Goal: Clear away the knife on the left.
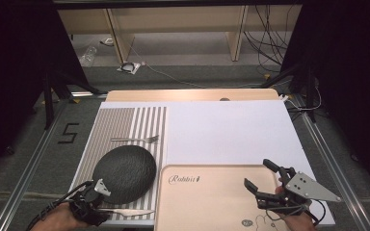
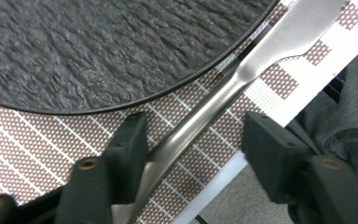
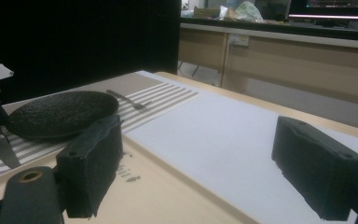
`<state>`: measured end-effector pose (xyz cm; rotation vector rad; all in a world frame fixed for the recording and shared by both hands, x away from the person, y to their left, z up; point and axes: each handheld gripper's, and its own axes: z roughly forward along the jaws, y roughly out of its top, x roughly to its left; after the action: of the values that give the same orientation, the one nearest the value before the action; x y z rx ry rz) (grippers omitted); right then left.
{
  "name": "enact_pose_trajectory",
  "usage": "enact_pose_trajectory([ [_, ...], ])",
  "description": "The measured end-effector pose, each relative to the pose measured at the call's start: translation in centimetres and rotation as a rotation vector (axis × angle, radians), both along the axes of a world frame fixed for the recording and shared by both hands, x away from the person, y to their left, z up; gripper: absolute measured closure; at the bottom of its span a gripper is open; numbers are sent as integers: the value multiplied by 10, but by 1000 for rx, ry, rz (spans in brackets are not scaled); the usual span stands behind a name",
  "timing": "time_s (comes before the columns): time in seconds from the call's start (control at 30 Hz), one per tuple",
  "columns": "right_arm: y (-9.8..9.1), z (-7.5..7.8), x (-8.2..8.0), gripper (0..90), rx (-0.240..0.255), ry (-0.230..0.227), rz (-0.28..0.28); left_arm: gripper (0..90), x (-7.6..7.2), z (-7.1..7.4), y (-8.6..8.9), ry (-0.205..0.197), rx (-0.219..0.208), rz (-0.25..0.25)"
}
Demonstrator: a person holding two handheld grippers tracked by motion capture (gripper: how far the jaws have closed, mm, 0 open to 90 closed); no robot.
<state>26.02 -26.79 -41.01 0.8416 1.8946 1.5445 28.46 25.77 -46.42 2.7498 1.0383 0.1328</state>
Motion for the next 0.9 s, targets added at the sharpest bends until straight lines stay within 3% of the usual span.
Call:
enact_pose_trajectory([
  [0.33,0,-1,1,173,-1,3,7,567,0,2,-11,20,53,-94],
  [0.9,0,-1,0,173,-3,4,9,687,-1,3,-18,49,89,-143],
])
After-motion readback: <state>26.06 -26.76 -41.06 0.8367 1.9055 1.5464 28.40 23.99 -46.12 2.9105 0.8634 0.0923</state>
